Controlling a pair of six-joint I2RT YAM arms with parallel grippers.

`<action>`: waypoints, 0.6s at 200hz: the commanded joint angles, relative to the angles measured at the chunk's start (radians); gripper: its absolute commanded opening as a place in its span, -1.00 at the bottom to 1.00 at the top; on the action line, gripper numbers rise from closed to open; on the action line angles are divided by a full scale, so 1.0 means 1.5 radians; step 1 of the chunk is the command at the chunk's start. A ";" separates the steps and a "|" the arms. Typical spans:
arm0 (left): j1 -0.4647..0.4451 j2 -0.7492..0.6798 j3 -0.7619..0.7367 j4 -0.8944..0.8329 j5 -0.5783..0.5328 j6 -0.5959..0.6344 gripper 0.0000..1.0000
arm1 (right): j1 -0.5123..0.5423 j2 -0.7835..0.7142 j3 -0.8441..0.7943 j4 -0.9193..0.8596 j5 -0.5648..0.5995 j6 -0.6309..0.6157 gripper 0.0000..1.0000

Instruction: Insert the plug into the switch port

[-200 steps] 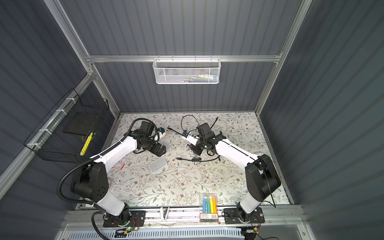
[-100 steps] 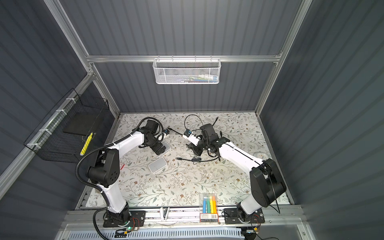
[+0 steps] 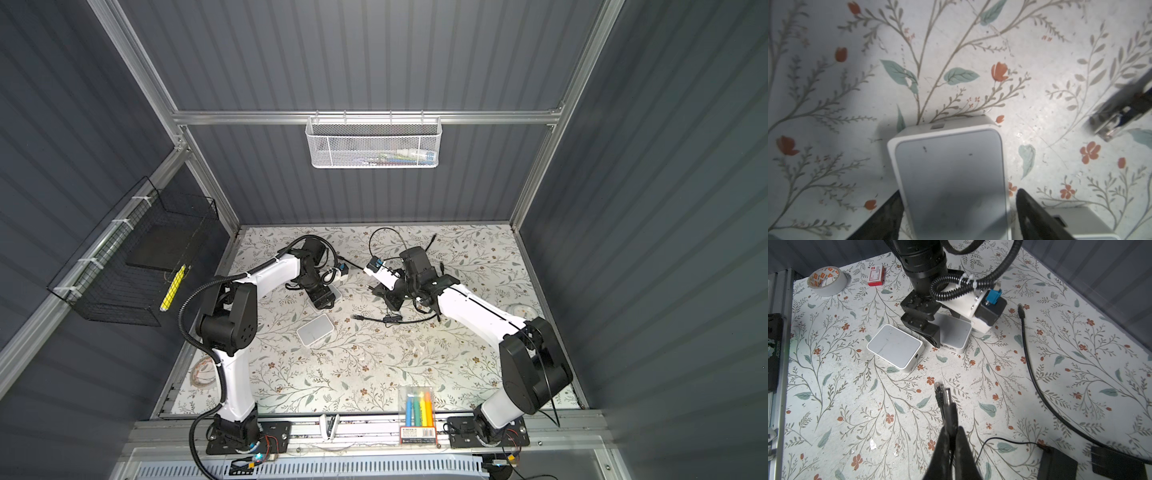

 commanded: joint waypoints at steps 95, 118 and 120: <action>-0.060 0.017 -0.003 0.091 -0.035 0.134 0.33 | -0.044 -0.039 -0.033 -0.024 0.042 0.005 -1.00; -0.078 0.027 -0.006 0.118 -0.047 0.155 0.56 | -0.055 -0.042 -0.033 -0.040 0.059 0.001 -1.00; -0.079 0.027 -0.008 0.121 -0.048 0.156 0.59 | -0.056 -0.042 -0.032 -0.041 0.060 0.001 -1.00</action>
